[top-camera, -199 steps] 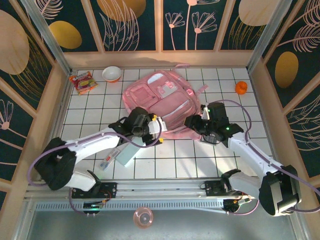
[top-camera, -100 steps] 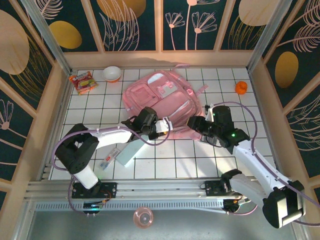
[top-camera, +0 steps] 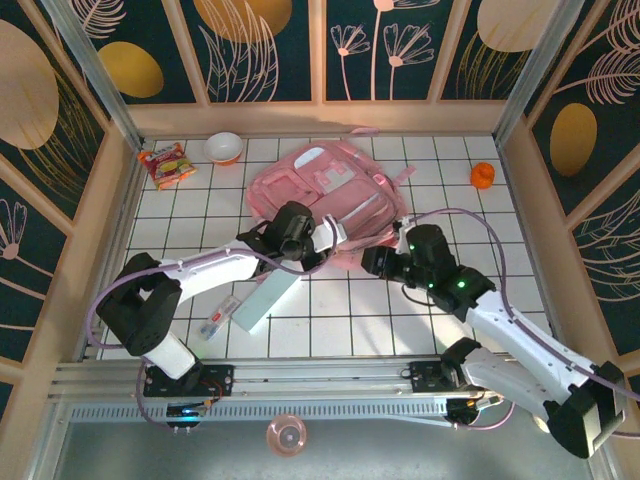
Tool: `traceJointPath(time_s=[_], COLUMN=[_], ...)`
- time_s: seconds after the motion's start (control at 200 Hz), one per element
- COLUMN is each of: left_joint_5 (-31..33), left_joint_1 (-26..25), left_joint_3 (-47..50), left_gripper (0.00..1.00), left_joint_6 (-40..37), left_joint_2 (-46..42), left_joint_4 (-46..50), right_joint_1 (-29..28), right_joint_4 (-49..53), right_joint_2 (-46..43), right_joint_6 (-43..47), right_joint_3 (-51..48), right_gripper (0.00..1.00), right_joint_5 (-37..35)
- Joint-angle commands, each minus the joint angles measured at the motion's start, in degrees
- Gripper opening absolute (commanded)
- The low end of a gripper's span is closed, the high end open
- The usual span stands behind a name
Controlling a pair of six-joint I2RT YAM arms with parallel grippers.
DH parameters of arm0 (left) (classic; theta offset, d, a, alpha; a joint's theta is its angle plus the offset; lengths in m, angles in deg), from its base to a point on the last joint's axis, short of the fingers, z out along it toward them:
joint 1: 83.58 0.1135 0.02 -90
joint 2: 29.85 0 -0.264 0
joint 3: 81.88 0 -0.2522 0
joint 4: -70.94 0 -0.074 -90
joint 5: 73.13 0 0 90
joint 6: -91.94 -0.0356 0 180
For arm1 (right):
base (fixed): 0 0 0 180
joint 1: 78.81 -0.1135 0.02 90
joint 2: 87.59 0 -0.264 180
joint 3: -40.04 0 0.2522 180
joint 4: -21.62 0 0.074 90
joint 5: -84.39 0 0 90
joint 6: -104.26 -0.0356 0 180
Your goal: Pack books, pencil case, and school supplies into a backpack
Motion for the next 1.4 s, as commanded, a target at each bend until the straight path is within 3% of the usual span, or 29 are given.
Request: traceJointPath(time_s=[0.0, 0.265, 0.545, 0.626, 0.811, 0.896, 1.241, 1.396], left_joint_5=[-3.57, -7.39, -9.34, -9.28, -8.13, -7.81, -8.73, -9.83], left_joint_1=[0.44, 0.66, 0.66, 0.74, 0.91, 1.27, 2.63, 2.68], left_joint_3=[-4.56, -6.51, -6.24, -6.20, -5.74, -5.29, -4.13, -4.48], left_gripper=[0.00, 0.00, 0.00, 0.00, 0.00, 0.00, 0.00, 0.00], left_joint_6=[4.94, 9.04, 9.23, 9.09, 9.00, 8.97, 9.90, 10.54], left_joint_2=[-0.50, 0.32, -0.31, -0.31, -0.40, -0.62, -1.58, -1.54], left_joint_4=[-0.49, -0.84, -0.30, -0.04, 0.49, 0.49, -0.21, -0.91], right_joint_1=[-2.74, -6.14, -6.03, -5.79, -4.18, -3.00, 1.79, 1.79], right_joint_4=[-3.37, -8.27, -10.10, -10.77, -7.92, -4.92, -0.55, -4.28], right_joint_2=[2.85, 11.30, 17.04, 18.26, 19.77, 19.49, 16.15, 16.40], right_joint_6=[-0.80, -1.75, 0.71, 2.07, 3.96, 4.19, 5.97, 6.06], right_joint_3=[-1.33, 0.98, 4.03, 4.73, 6.04, 6.52, 5.60, 5.35], right_gripper=[0.39, 0.43, 0.41, 0.34, 0.07, 0.00, 0.00, 0.20], right_joint_5=[-6.77, -15.68, -23.29, -23.73, -23.07, -23.35, -18.01, -13.68])
